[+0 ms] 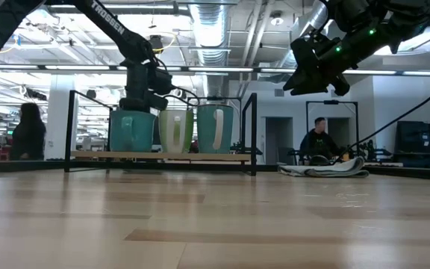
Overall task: Stack small to large cups/mugs on shelf
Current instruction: Put the blue mug on the shelf
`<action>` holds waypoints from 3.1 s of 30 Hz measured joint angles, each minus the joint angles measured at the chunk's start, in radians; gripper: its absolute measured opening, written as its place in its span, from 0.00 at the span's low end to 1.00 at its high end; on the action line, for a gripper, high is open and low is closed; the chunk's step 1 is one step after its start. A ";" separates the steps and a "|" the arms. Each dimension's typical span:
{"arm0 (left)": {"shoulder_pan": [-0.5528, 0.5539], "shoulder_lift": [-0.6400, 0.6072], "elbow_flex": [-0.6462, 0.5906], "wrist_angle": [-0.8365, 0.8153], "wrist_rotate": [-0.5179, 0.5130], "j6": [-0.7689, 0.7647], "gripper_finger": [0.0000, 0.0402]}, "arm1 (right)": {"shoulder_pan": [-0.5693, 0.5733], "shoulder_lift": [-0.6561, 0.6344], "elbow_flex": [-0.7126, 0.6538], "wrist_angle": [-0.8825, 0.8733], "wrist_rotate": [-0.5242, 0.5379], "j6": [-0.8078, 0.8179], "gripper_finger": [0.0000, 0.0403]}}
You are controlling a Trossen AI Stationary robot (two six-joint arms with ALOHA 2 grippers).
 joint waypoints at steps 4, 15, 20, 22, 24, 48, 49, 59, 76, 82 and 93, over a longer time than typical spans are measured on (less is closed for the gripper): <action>-0.003 0.003 0.010 0.001 -0.041 -0.002 0.07 | 0.000 0.000 0.000 0.000 0.000 0.000 0.41; -0.003 0.004 0.022 0.003 -0.043 0.009 0.06 | 0.000 0.000 0.000 0.000 0.000 0.000 0.41; -0.005 0.004 0.022 0.000 -0.038 0.011 0.11 | 0.000 0.000 0.000 0.000 0.000 0.000 0.41; -0.005 0.004 0.022 0.000 -0.044 0.009 0.11 | 0.000 0.000 0.000 0.000 0.000 0.000 0.41; -0.005 0.004 0.022 -0.003 -0.058 0.005 0.11 | 0.000 0.000 0.000 0.000 0.000 0.000 0.41; -0.019 0.003 0.022 -0.007 -0.082 0.047 0.10 | 0.000 0.000 0.000 0.000 0.000 0.000 0.41; -0.023 0.003 0.022 -0.002 -0.082 0.056 0.10 | 0.000 0.000 0.000 0.000 0.000 0.000 0.41; -0.044 0.002 0.022 0.026 -0.109 0.070 0.10 | 0.000 0.000 0.000 0.000 0.000 0.000 0.41; -0.044 0.002 0.022 0.006 -0.136 0.056 0.10 | 0.000 0.000 0.000 0.000 0.000 0.000 0.41; -0.044 0.002 0.022 0.007 -0.135 0.056 0.10 | 0.000 0.000 0.000 0.000 0.000 0.000 0.41; -0.043 0.002 0.022 0.011 -0.136 0.037 0.21 | 0.000 0.000 0.000 0.000 0.000 0.000 0.41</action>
